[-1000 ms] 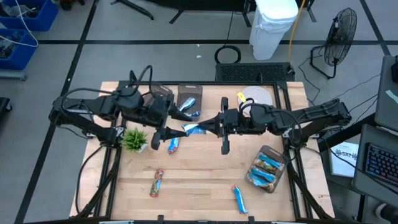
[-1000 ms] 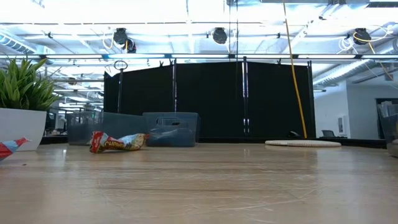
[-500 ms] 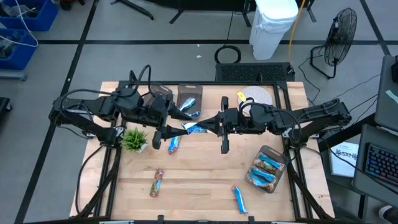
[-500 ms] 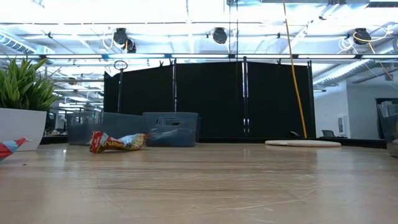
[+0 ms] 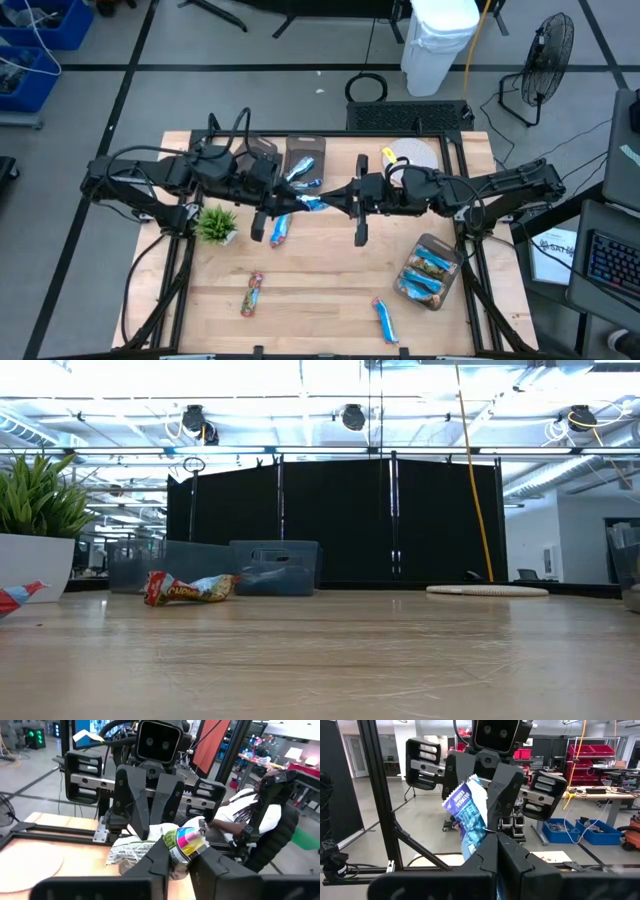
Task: Pick and place Granola Bars by type
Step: Put the blue granola bar into the top right black transparent bin
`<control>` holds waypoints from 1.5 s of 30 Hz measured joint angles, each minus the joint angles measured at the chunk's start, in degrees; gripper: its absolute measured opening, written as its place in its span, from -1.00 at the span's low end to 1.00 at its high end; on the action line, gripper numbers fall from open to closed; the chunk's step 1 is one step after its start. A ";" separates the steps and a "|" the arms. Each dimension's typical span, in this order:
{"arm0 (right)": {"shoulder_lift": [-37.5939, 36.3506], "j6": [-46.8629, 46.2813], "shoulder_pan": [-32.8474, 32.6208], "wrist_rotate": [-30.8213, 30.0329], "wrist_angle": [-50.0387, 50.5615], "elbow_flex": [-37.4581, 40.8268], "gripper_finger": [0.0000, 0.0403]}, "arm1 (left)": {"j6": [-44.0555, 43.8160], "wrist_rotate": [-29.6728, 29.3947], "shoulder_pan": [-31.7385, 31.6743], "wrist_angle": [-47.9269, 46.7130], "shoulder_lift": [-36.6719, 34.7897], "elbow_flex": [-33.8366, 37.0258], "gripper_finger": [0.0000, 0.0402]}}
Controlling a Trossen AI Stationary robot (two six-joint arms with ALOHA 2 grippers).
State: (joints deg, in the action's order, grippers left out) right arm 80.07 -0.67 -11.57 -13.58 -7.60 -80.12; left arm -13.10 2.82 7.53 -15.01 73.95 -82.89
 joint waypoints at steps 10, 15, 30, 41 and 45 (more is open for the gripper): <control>0.00 4.84 0.04 -0.67 0.45 0.00 -0.95 | 3.05 -3.08 0.04 -0.31 0.00 0.00 -0.84; -1.10 7.62 0.02 -3.25 5.44 -0.02 -0.74 | 5.17 -5.28 -0.31 -0.94 -0.28 0.09 -0.85; -6.94 4.91 -0.15 -8.70 14.75 -0.05 -0.14 | 12.11 -10.87 -14.79 -1.52 -1.31 0.07 -0.86; -7.04 2.82 1.84 -8.81 22.25 -0.02 -0.13 | 14.84 -3.97 -33.99 -7.03 0.07 -0.04 -0.86; -6.99 2.86 3.05 -8.72 23.65 -0.02 -0.13 | 14.58 -2.36 -39.62 -10.65 2.10 -0.04 -0.86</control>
State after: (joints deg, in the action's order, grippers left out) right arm 73.08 2.19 -8.52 -22.31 16.05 -80.14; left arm 1.48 0.46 -32.09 -25.66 76.05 -82.94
